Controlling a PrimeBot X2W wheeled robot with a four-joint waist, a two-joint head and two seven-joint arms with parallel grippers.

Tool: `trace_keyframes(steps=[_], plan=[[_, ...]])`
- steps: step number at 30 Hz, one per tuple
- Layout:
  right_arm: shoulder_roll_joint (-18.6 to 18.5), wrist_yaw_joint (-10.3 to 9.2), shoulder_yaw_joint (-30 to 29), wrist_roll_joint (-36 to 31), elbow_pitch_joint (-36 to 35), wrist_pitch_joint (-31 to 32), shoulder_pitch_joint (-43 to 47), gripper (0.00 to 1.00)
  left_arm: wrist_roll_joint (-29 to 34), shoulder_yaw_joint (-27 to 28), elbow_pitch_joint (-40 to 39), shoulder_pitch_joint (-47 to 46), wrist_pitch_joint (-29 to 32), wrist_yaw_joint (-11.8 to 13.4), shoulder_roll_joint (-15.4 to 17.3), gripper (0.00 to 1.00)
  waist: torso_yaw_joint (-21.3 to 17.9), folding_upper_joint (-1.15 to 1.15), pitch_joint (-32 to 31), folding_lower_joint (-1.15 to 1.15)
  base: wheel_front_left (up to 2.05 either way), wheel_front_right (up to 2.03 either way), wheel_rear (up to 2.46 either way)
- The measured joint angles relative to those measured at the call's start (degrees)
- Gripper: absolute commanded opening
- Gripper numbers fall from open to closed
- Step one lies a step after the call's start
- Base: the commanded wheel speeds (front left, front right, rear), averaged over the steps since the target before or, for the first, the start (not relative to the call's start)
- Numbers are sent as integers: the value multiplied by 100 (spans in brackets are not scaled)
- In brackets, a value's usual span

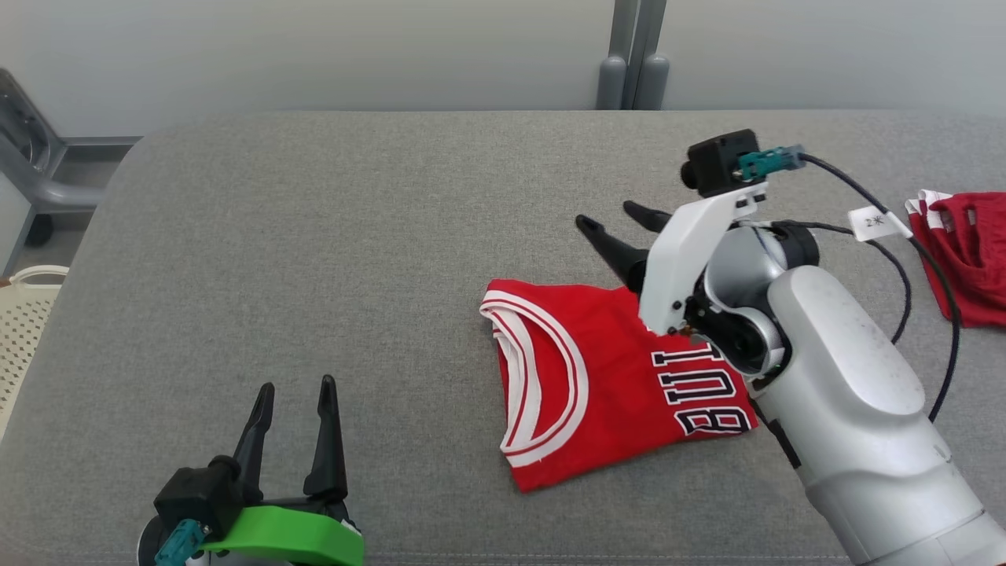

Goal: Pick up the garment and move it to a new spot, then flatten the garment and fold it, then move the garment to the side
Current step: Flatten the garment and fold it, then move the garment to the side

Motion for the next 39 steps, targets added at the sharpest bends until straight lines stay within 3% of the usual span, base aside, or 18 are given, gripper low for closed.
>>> trace_keyframes(steps=[9, 15, 30, 39], plan=[[-247, 0, -1148, -249, -346, -356, 703, 100, 38, -66, -62, -1, 77, 14, 42, 100, -74, 0, 38, 0, 0, 0, 0], [-525, 0, -1503, -469, -312, -296, 1273, 100, 57, -153, -88, 0, 116, 14, 58, 100, -60, 0, 86, 0, 0, 0, 0], [-1266, 0, -1273, -235, 64, 482, 1365, 100, 135, -248, -183, -129, 202, 22, 112, 100, 201, 0, 450, 0, 0, 0, 0], [-1402, 0, -1110, 143, 519, 734, 1135, 100, 138, -297, -125, -240, 178, 15, 104, 100, 481, 0, 678, 0, 0, 0, 0]])
